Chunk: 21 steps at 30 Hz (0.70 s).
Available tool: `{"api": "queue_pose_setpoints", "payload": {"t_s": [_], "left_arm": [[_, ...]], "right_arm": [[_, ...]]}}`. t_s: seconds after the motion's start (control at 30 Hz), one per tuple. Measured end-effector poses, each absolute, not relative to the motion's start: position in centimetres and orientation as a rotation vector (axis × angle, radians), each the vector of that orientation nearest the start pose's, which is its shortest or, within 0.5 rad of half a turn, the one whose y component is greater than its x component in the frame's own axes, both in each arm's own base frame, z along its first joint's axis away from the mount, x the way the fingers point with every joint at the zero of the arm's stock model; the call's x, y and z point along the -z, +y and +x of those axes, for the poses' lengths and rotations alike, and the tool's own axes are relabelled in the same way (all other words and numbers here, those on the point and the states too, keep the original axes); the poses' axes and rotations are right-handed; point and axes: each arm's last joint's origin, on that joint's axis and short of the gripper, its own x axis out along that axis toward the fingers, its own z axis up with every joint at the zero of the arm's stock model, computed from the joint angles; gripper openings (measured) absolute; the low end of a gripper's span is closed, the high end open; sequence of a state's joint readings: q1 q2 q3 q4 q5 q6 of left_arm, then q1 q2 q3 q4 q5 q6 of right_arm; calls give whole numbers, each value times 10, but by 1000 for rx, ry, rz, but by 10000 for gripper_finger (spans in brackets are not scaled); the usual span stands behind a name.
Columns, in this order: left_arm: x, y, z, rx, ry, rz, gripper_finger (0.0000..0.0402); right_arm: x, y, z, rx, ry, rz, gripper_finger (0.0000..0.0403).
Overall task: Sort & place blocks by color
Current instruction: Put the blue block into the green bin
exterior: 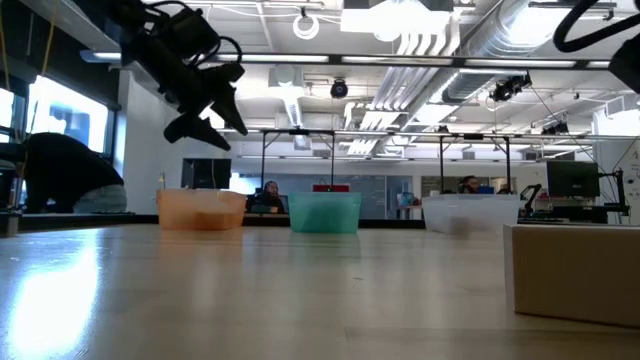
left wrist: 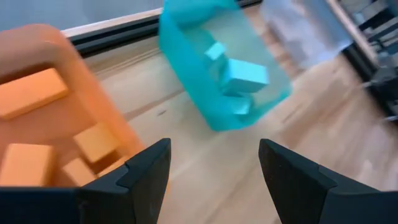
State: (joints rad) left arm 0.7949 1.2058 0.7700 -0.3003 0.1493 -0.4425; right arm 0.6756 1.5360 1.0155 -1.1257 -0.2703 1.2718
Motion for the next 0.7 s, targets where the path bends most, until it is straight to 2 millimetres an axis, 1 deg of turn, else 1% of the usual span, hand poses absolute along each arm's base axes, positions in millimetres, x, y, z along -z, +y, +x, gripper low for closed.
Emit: {"api": "queue_pose_setpoints", "payload": {"t_s": [0.13,0.3,0.5,0.63,0.7], "left_arm": [[-244,164,179,-731,479,-753,232],[-246,155,188,-694,460,-768,230],[-246,144,196,-644,480,-754,230],[-246,137,201,-612,492,-745,230],[-247,134,204,-594,496,-739,230]], "right_arm": [[-193,167,181,409,1762,579,307],[-178,171,172,435,1743,590,307],[-158,171,166,414,1714,622,307],[-143,167,161,415,1705,650,306],[-136,166,159,400,1704,679,298]]}}
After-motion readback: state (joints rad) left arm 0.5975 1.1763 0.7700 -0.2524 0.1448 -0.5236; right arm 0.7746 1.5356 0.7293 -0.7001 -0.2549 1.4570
